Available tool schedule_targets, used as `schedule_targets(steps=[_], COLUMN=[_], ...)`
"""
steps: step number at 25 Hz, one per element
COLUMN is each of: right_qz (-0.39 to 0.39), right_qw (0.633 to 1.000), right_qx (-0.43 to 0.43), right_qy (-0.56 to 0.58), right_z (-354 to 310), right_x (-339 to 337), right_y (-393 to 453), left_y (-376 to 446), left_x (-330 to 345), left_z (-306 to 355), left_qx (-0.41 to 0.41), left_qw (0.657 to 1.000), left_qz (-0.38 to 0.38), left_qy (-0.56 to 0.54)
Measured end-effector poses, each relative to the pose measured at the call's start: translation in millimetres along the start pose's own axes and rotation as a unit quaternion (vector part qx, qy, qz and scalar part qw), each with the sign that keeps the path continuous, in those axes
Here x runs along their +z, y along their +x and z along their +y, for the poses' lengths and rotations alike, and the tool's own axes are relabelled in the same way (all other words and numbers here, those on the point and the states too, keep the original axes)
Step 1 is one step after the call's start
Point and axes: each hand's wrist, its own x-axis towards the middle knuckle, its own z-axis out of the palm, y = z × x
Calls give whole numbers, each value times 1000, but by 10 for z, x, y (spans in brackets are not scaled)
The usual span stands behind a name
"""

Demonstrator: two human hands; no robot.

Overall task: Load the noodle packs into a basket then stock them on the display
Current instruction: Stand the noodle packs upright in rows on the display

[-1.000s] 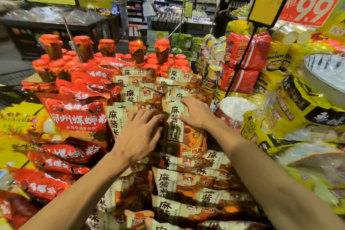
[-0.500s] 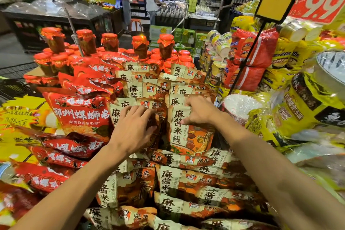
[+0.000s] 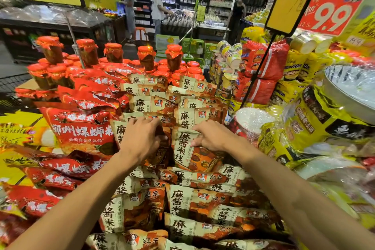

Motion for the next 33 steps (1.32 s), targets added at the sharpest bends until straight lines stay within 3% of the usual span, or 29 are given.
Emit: schedule_targets(steps=[5,8,12,16,21,29,33], right_qz=[-34,-28,56,52,195,19,38], right_qw=[999,994,984,983,974,991,994], right_qx=[-10,-12,7,19,31,125,98], right_qy=[24,105,172,177,115,-50,-36], right_z=[-14,92,248,313,297,449,443], right_x=[-36,-137,-254,-206,-213,-336,-293], right_y=[182,225,360,448,542,824,770], left_y=[26,-3,-25,-35,-37,-27,-40], left_x=[-31,-54,-6,17,-3,43,43], left_z=[-43,-182,-357,-404,-362,-302,-300], left_qx=[29,32,23,-7,-18,-42,-42], left_qw=[999,999,1000,1000,999,998,998], left_qz=[-11,-17,-6,-14,11,-23,-25], left_qy=[-7,-17,-11,-7,-39,-30,-24])
